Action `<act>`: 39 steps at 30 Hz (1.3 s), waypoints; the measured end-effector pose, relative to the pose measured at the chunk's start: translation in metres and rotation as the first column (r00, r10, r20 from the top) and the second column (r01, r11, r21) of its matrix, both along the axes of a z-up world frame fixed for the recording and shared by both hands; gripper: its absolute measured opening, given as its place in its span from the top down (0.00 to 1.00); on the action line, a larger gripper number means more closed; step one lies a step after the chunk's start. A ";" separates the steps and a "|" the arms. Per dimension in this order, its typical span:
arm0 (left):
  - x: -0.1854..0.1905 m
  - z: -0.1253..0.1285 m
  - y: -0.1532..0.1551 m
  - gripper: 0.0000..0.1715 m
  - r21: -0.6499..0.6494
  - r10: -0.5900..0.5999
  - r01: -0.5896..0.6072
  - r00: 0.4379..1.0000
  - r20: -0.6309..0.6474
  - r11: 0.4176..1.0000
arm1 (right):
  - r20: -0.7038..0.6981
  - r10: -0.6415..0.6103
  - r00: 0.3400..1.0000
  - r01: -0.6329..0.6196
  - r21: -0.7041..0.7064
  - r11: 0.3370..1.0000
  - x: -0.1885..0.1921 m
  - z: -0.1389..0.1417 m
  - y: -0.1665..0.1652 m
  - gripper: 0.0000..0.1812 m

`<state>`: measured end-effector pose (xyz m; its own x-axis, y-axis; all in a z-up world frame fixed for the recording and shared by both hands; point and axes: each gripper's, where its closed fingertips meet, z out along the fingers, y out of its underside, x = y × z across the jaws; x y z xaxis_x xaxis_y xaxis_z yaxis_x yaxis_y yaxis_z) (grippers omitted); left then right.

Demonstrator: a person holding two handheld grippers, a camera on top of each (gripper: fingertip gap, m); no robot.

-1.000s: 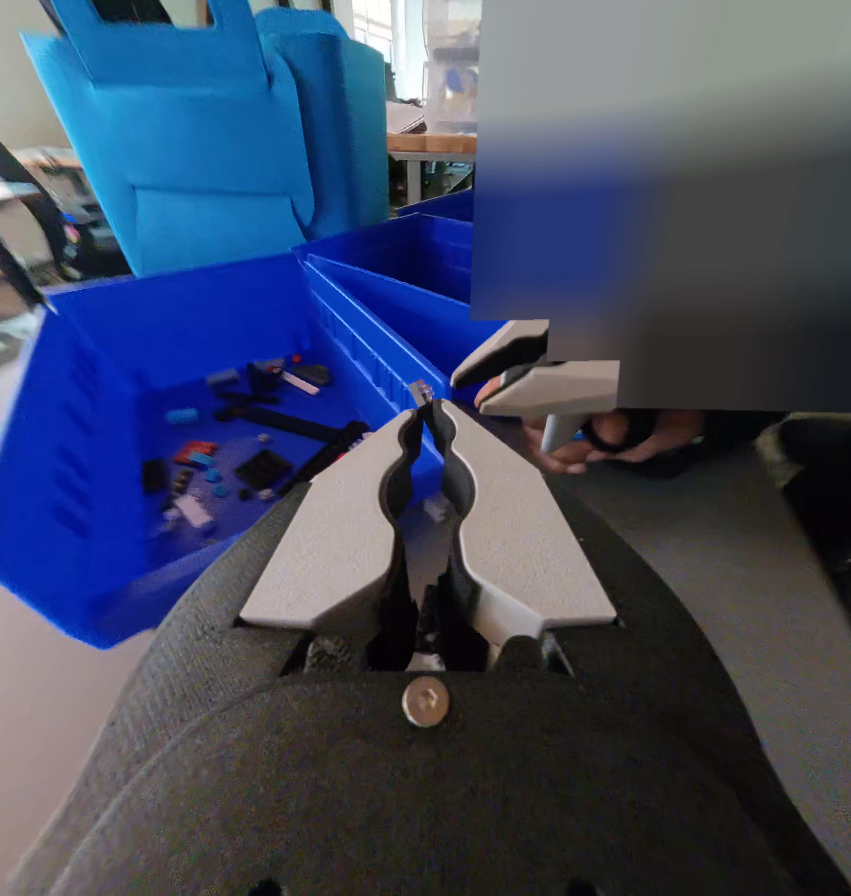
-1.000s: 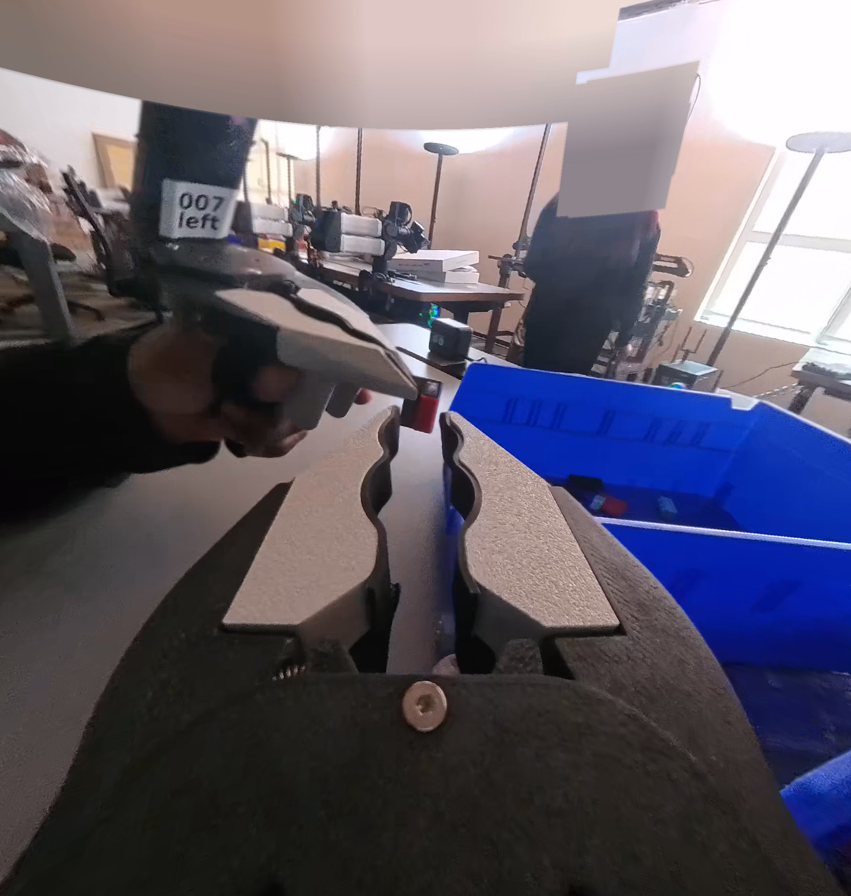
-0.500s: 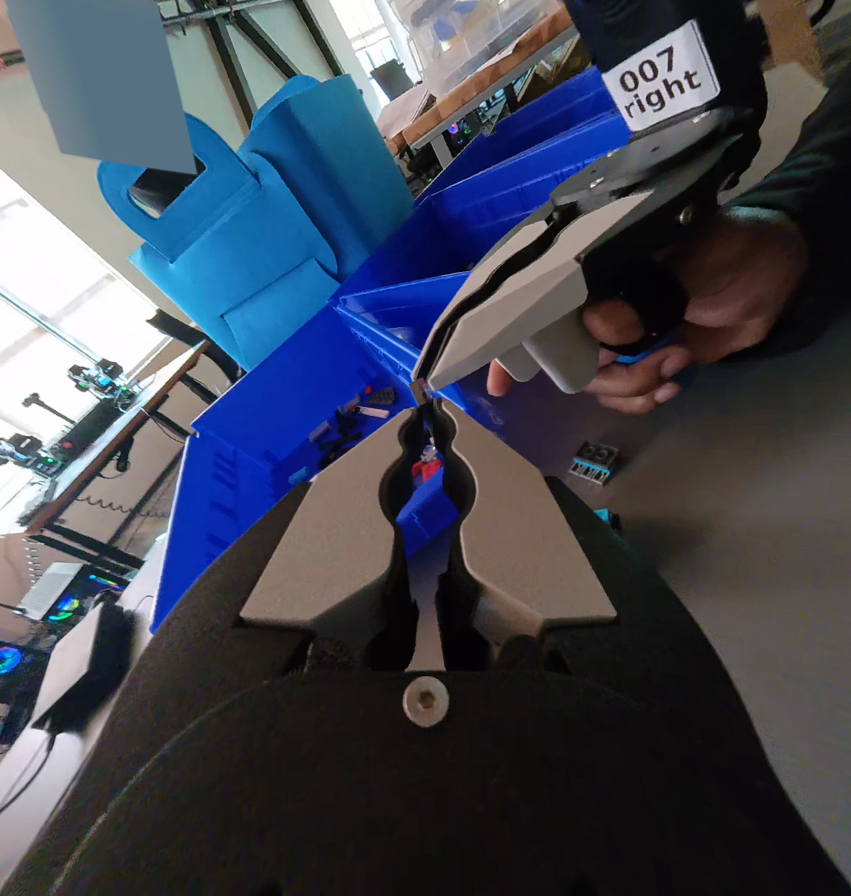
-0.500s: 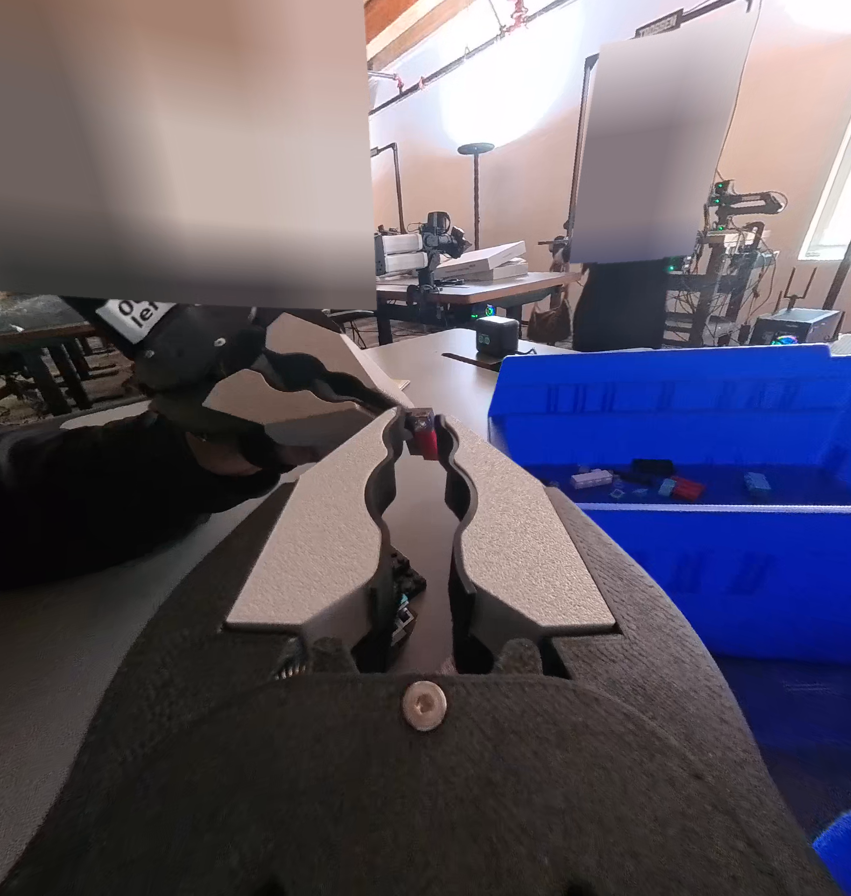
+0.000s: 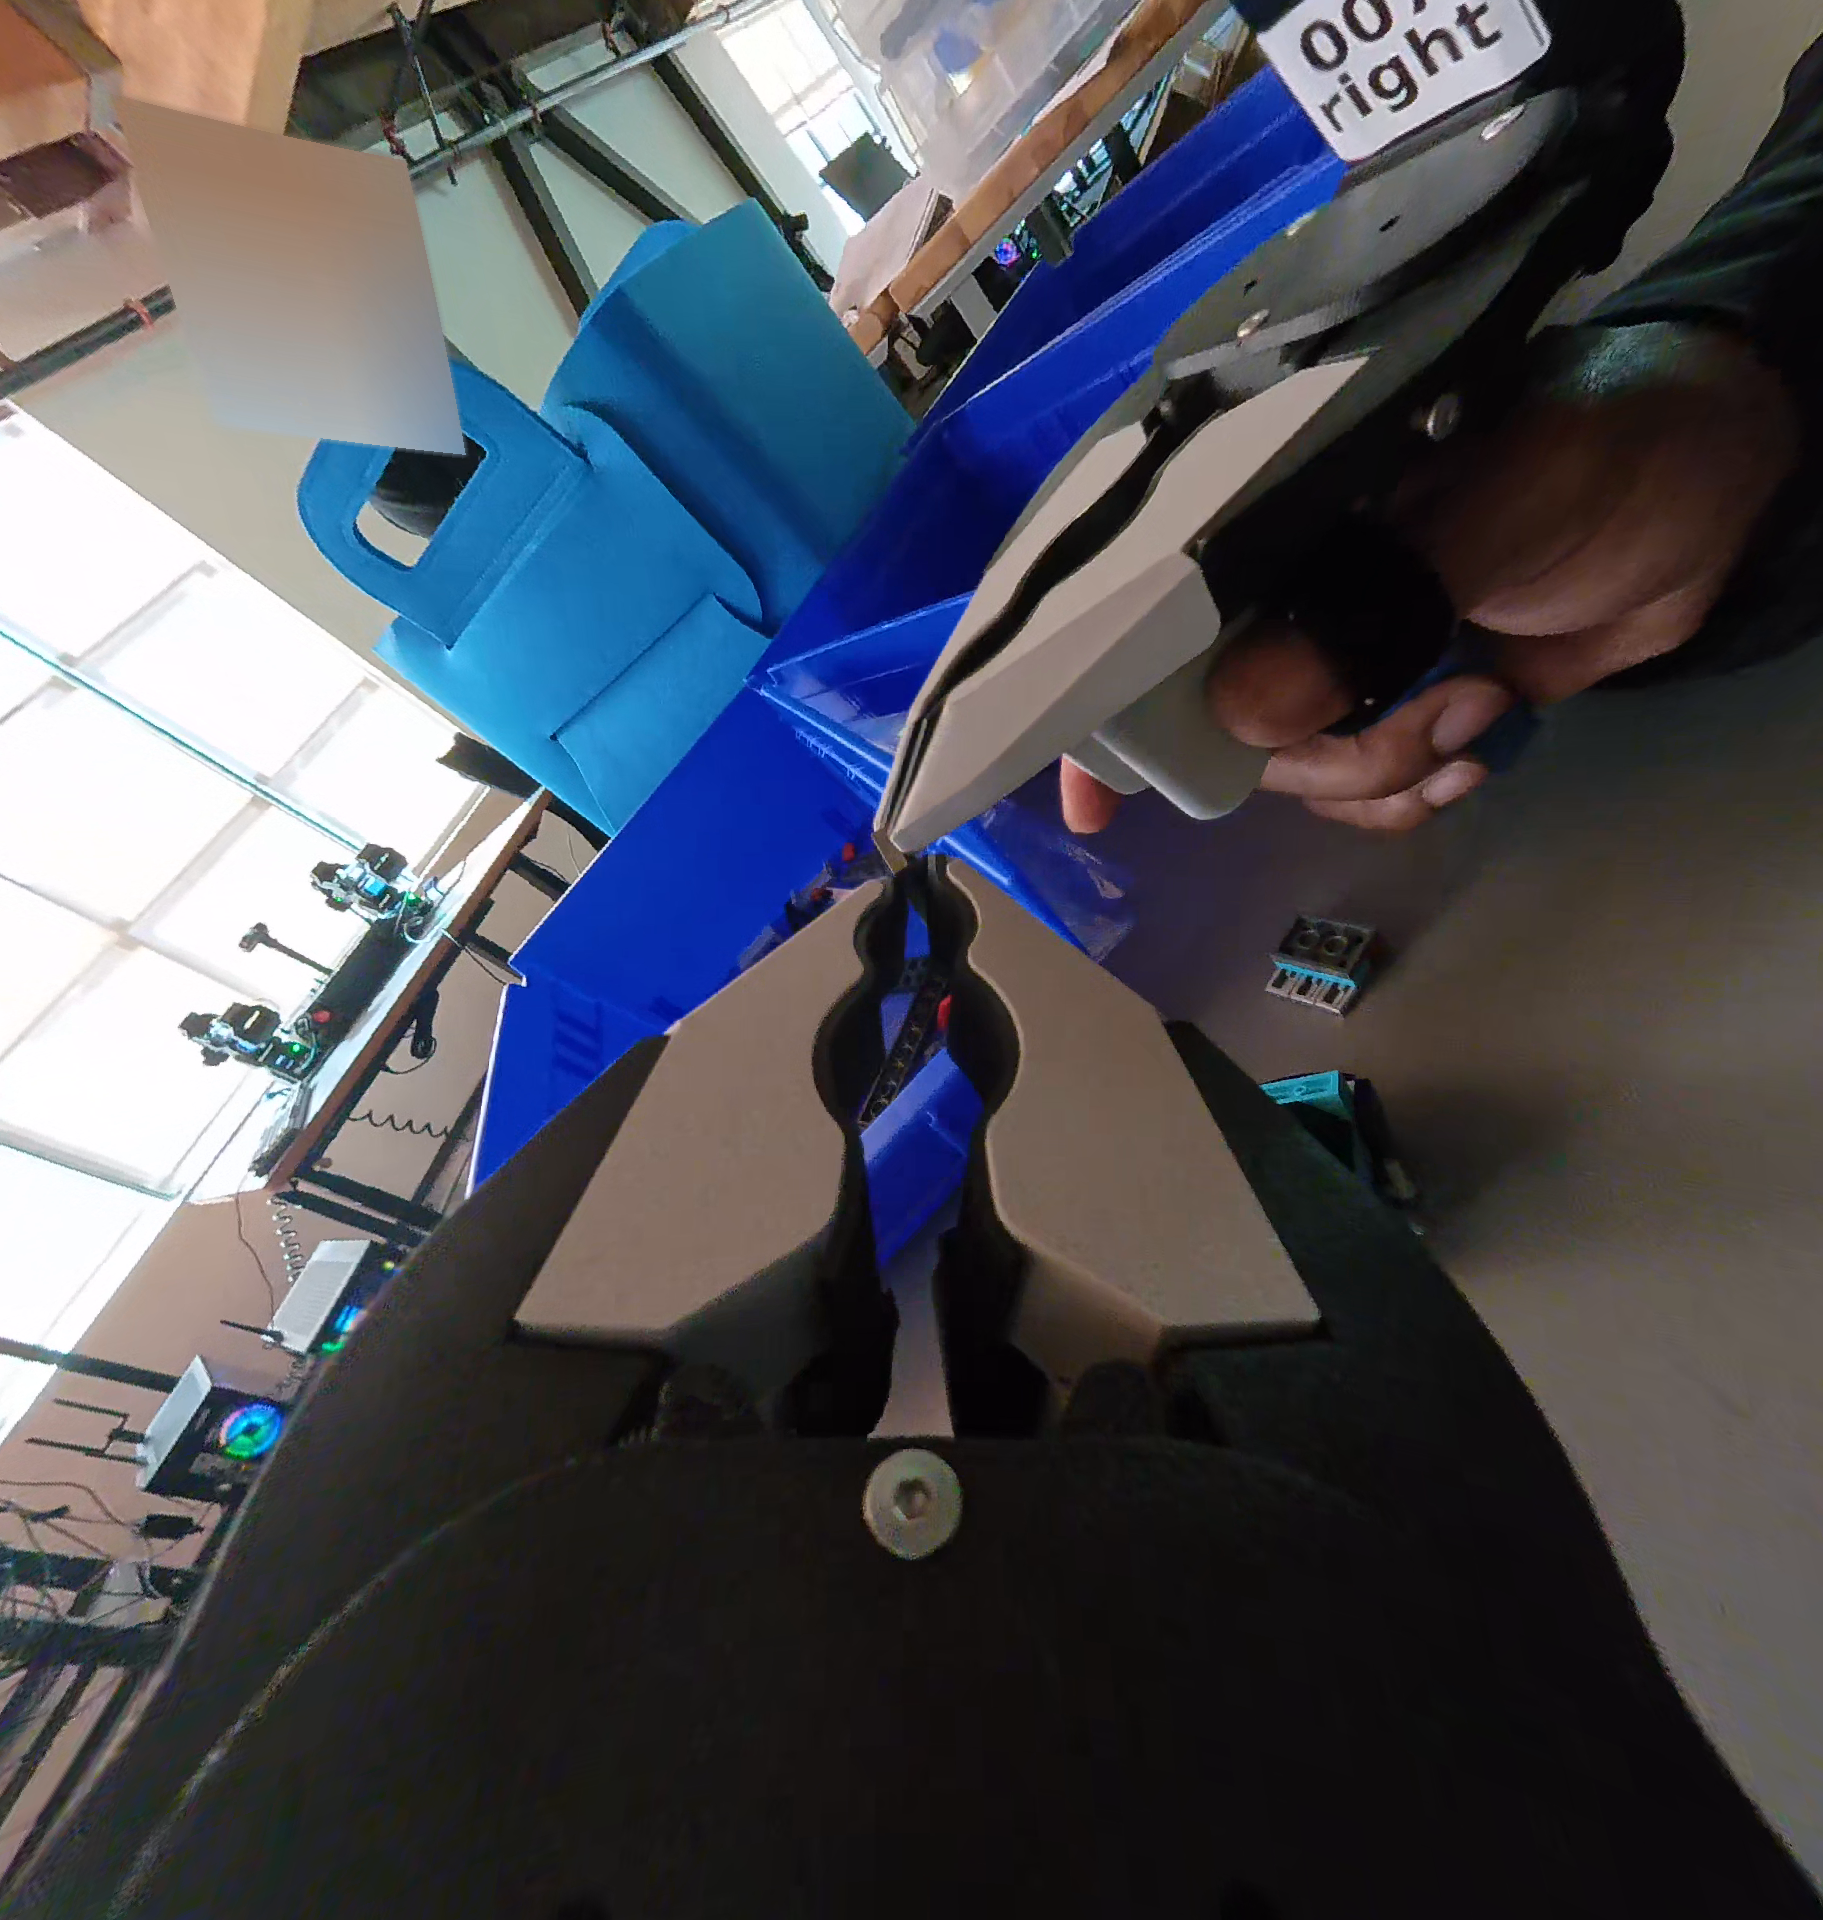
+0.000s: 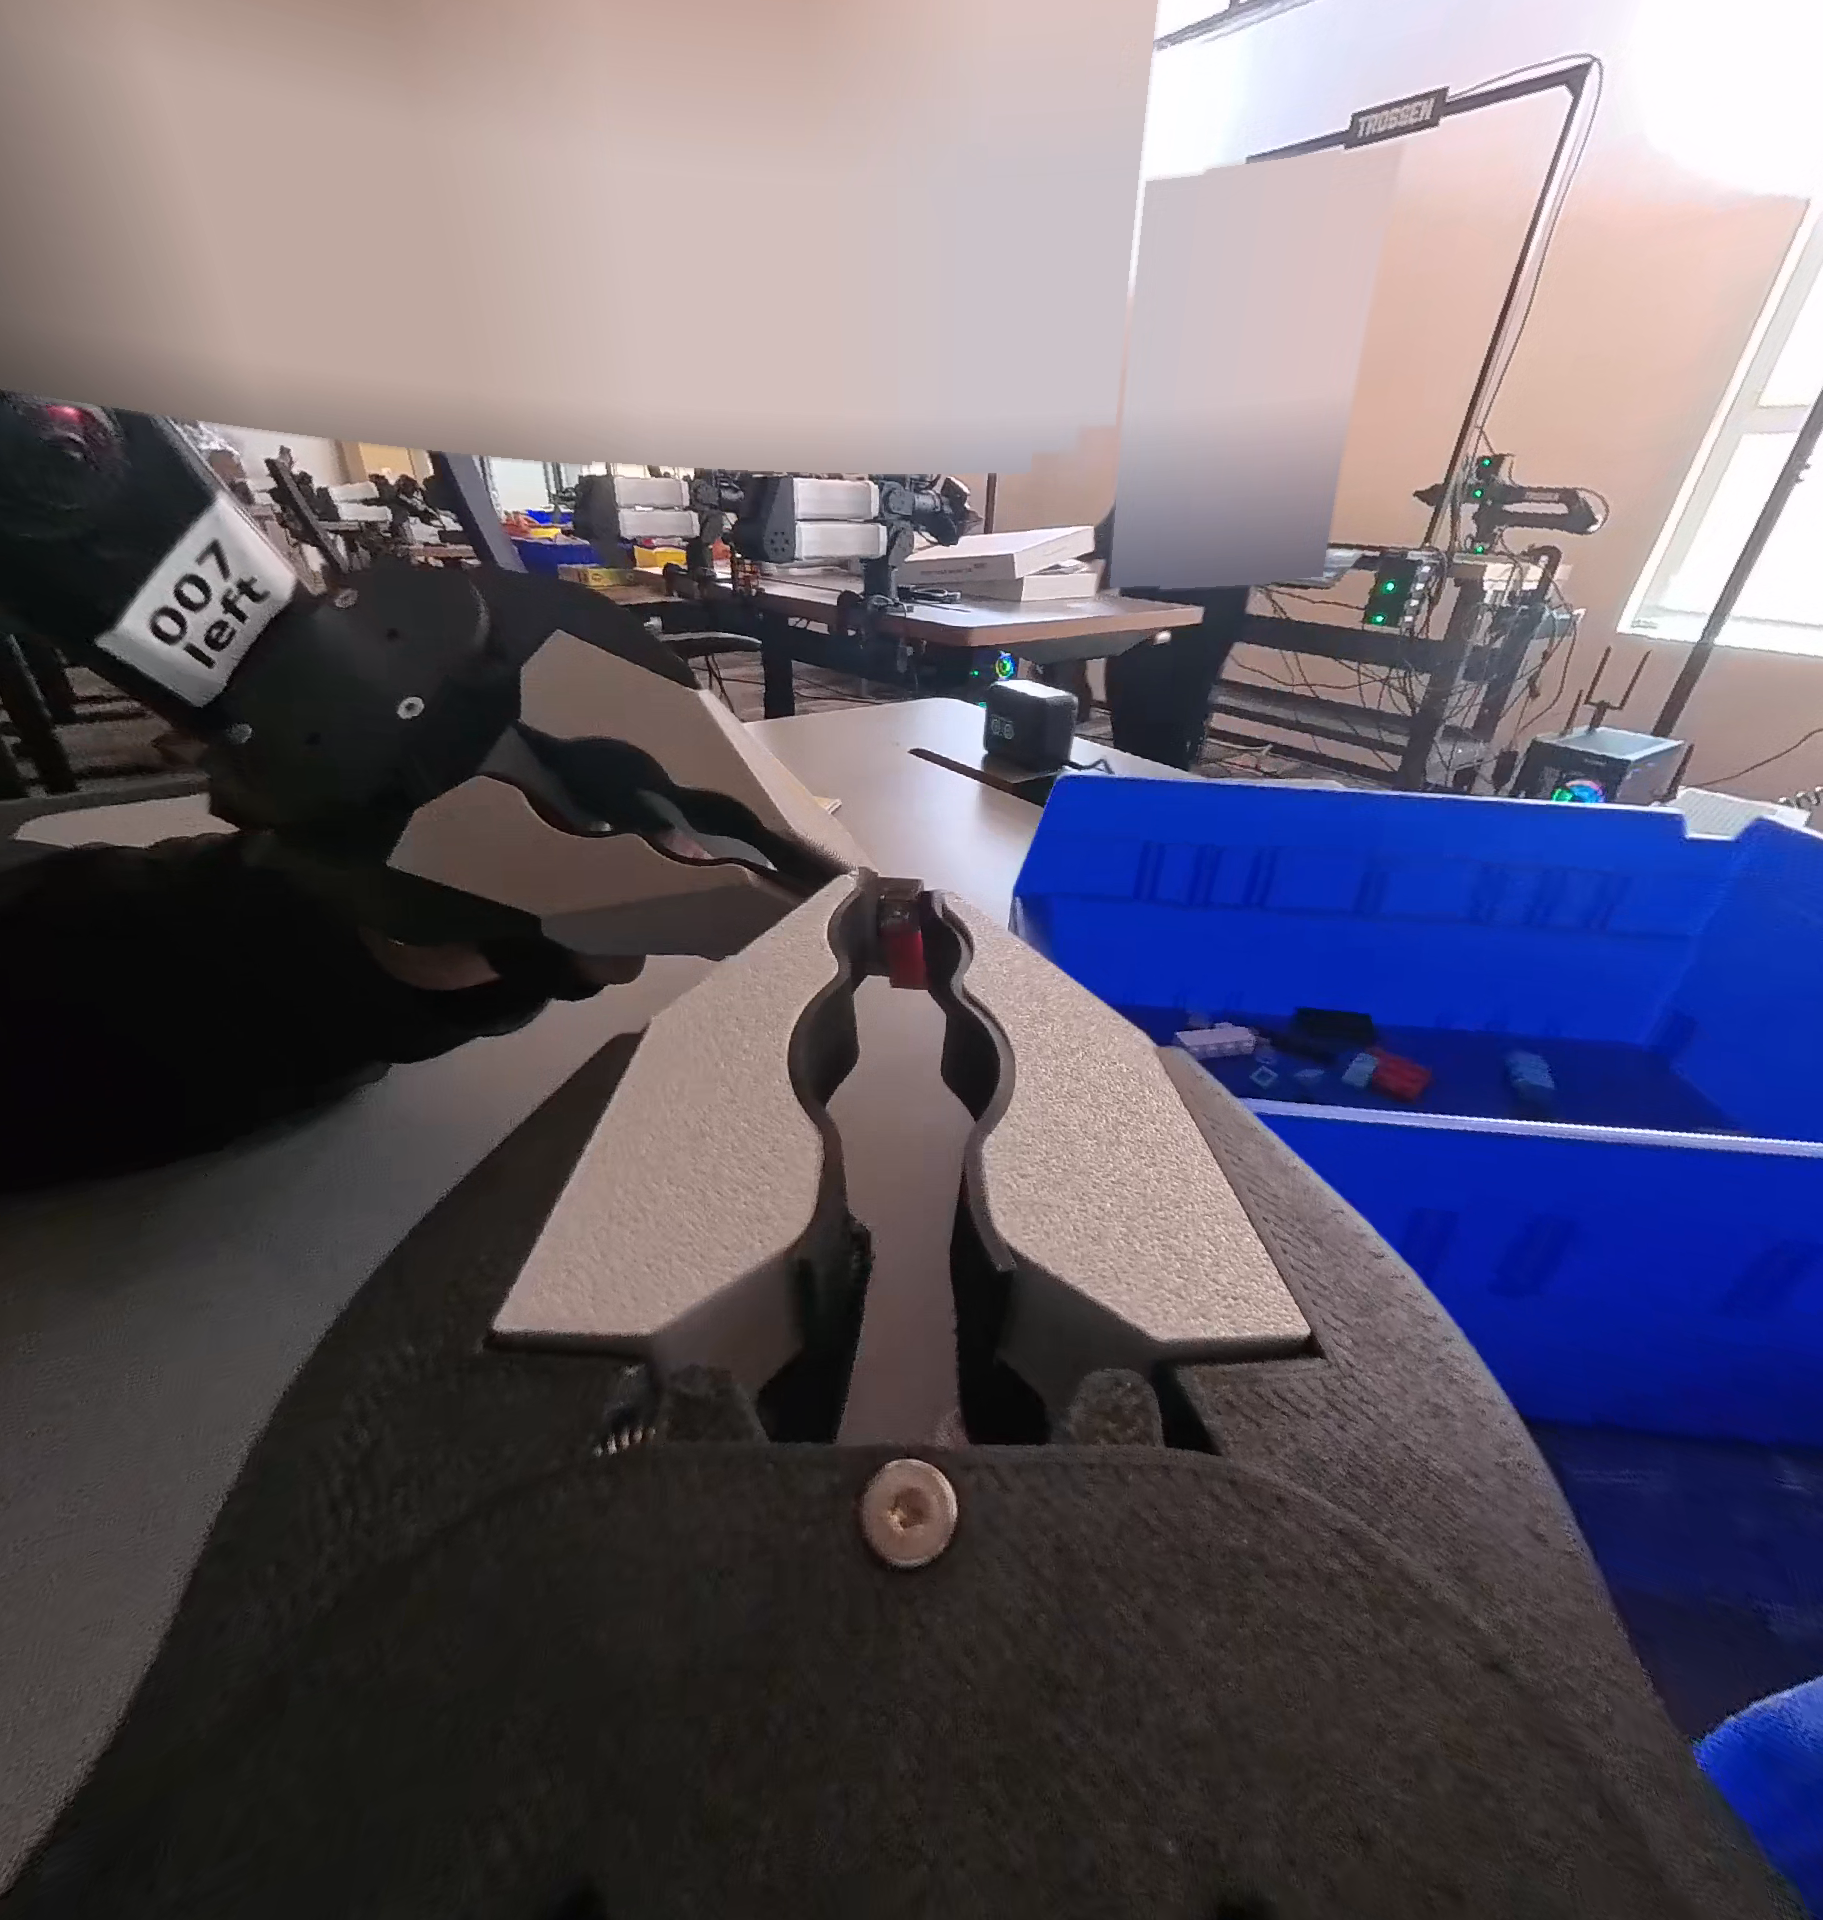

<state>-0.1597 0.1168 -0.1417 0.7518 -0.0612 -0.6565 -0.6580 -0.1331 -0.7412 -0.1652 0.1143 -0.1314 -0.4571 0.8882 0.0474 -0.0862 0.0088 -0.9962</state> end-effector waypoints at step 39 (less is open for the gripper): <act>0.009 0.010 -0.007 0.98 0.045 -0.202 0.200 0.909 0.364 0.979 | -0.037 0.094 0.995 -0.096 -0.046 0.994 0.008 0.009 -0.006 0.96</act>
